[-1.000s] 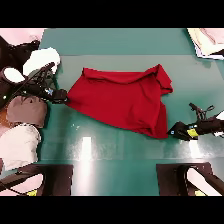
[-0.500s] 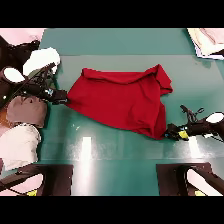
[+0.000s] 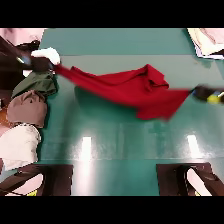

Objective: Fold the shirts.

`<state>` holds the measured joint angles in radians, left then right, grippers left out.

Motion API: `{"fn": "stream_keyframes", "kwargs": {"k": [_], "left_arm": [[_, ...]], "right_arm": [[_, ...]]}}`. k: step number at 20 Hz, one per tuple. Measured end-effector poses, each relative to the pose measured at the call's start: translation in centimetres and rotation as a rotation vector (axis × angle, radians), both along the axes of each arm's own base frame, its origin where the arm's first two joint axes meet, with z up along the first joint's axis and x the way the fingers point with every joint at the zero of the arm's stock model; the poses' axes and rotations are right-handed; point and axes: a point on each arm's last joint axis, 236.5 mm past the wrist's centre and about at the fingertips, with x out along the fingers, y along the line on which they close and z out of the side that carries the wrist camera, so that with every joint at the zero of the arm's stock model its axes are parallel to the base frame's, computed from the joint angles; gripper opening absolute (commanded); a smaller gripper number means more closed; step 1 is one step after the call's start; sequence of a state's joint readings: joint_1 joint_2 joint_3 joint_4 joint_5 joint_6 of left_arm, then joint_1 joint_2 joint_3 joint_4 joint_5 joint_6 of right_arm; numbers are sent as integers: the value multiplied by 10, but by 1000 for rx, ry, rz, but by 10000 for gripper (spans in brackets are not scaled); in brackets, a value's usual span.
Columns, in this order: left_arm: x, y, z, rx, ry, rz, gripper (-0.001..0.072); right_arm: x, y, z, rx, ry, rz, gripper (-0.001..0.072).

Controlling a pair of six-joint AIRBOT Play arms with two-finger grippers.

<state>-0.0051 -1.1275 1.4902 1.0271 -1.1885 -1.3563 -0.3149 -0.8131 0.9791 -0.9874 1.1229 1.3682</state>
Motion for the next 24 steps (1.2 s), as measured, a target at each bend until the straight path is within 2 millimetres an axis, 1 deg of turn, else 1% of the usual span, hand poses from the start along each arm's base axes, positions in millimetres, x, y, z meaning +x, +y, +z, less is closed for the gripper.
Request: {"fn": "stream_keyframes", "kwargs": {"k": [1, 2, 3, 4, 5, 6, 7, 8, 9, 10, 11, 12, 13, 14, 15, 16, 17, 18, 19, 21, 23, 24], "left_arm": [[-3, 0, 45, -3, -110, 4, 24], [-11, 1, 86, -5, -209, 6, 23], [-23, 1, 130, -8, -318, 8, 24], [-39, 1, 170, -10, -416, 8, 24], [-59, 1, 210, -13, -520, 9, 24], [-80, 1, 242, -20, -607, 9, 24], [-103, 0, 272, -27, -694, 9, 24], [-126, 0, 297, -38, -770, 10, 23], [-149, 0, 319, -54, -844, 12, 24], [-170, -1, 335, -66, -899, 11, 24], [-188, -1, 347, -77, -947, 9, 23], [-203, -1, 355, -82, -978, 7, 23], [-211, -2, 359, -86, -993, 5, 23], [-213, -2, 357, -85, -988, 4, 24], [-210, -2, 350, -83, -962, 3, 23], [-200, -2, 337, -80, -918, 8, 23], [-185, 0, 321, -71, -863, 17, 23], [-166, 3, 299, -59, -790, 31, 23], [-145, 6, 274, -48, -714, 45, 23], [-102, 9, 212, -32, -533, 62, 24], [-66, 9, 143, -26, -350, 67, 24], [-51, 9, 106, -23, -258, 68, 24]], "right_arm": [[8, -6, 44, -32, -106, -15, 13], [13, -12, 94, -67, -221, -33, 13], [12, -15, 140, -101, -324, -46, 13], [6, -18, 188, -138, -433, -60, 13], [-3, -20, 230, -173, -526, -75, 13], [-17, -20, 273, -211, -623, -93, 13], [-32, -20, 308, -247, -704, -110, 13], [-49, -19, 341, -287, -783, -131, 12], [-66, -19, 367, -324, -846, -151, 12], [-82, -17, 389, -362, -898, -169, 12], [-96, -15, 403, -393, -930, -184, 11], [-107, -14, 414, -423, -955, -201, 11], [-115, -13, 419, -441, -965, -215, 11], [-118, -14, 420, -451, -962, -225, 10], [-117, -16, 417, -448, -945, -232, 11], [-111, -20, 410, -437, -918, -235, 11], [-102, -25, 400, -418, -880, -231, 10], [-89, -29, 386, -389, -825, -217, 11], [-73, -32, 367, -350, -755, -189, 11], [-38, -34, 323, -278, -598, -113, 11], [2, -33, 264, -219, -396, -32, 11], [18, -31, 236, -207, -302, 3, 11]]}}
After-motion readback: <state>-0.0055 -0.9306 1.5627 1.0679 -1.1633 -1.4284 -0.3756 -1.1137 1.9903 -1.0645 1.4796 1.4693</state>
